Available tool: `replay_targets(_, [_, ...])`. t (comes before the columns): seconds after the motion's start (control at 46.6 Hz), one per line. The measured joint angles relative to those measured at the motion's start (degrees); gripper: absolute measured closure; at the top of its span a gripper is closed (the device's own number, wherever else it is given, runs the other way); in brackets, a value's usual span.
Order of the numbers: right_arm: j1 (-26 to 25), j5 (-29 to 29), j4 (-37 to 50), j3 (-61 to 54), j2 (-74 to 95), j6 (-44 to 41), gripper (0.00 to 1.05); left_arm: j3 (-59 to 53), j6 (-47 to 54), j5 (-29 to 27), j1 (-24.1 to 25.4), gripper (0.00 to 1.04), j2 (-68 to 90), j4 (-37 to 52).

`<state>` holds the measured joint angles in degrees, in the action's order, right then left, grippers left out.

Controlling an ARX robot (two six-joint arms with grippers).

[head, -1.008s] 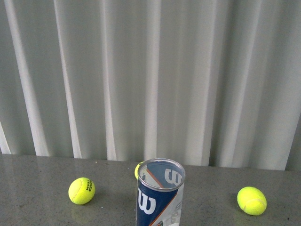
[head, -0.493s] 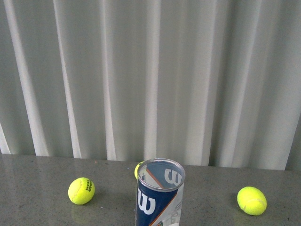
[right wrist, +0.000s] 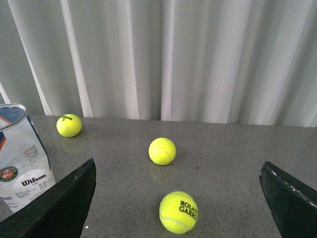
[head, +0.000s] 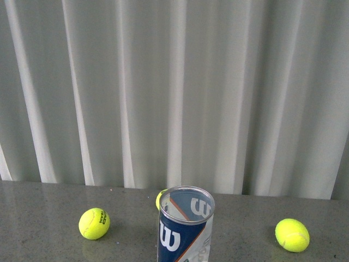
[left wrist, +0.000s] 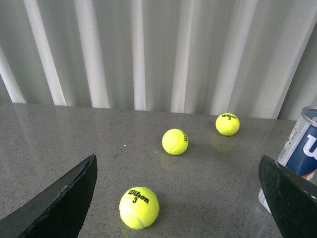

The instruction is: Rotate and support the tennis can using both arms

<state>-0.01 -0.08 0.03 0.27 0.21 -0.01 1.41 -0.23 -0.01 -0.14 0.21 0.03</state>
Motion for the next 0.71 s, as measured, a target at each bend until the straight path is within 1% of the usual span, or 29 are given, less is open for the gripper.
replay_targets(0.707, [0.00,0.00,0.00,0.00,0.00,0.00,0.07,0.00,0.00,0.00,0.00,0.07,0.00,0.00])
